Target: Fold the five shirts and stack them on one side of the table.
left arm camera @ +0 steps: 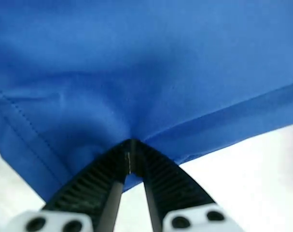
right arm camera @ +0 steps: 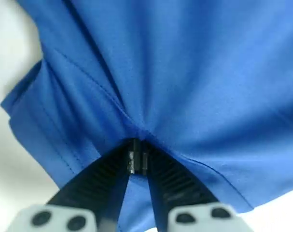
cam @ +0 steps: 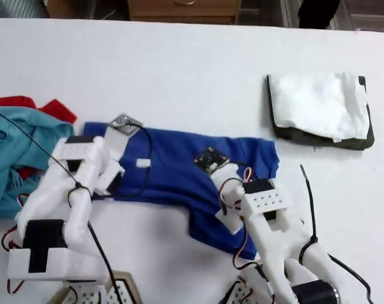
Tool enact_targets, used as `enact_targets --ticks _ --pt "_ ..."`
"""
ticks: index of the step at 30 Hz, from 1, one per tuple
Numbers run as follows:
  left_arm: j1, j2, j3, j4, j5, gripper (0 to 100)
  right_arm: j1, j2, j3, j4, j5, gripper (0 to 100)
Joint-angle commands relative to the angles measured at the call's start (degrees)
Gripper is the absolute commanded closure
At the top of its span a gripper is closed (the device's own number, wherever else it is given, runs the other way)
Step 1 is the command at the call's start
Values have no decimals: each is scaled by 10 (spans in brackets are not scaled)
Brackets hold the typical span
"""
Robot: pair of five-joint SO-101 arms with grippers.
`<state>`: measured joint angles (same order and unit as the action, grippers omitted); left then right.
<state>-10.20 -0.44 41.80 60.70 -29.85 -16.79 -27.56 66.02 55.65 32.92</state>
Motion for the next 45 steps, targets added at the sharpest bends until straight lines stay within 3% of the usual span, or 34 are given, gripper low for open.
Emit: enact_targets --ticks 1,11,15,20,27,35,41,45 --pt "-20 -3 -3 -4 -4 975 2 -9 -14 17 11 979" --pt "-23 -3 1 -32 -3 975 -3 -159 -64 125 15 974" --pt "-23 -2 1 -35 6 974 -15 -195 -40 172 17 909" --pt "-23 -3 0 -66 53 974 -85 -198 -4 156 51 916" --pt "-23 -4 0 -71 54 974 -185 -197 61 87 55 926" --pt "-23 -1 0 -71 54 974 -195 -197 74 77 60 920" --pt "-23 -1 0 -71 54 974 -195 -197 71 87 55 785" --pt "-23 0 0 -71 54 974 -208 -198 69 94 55 792"
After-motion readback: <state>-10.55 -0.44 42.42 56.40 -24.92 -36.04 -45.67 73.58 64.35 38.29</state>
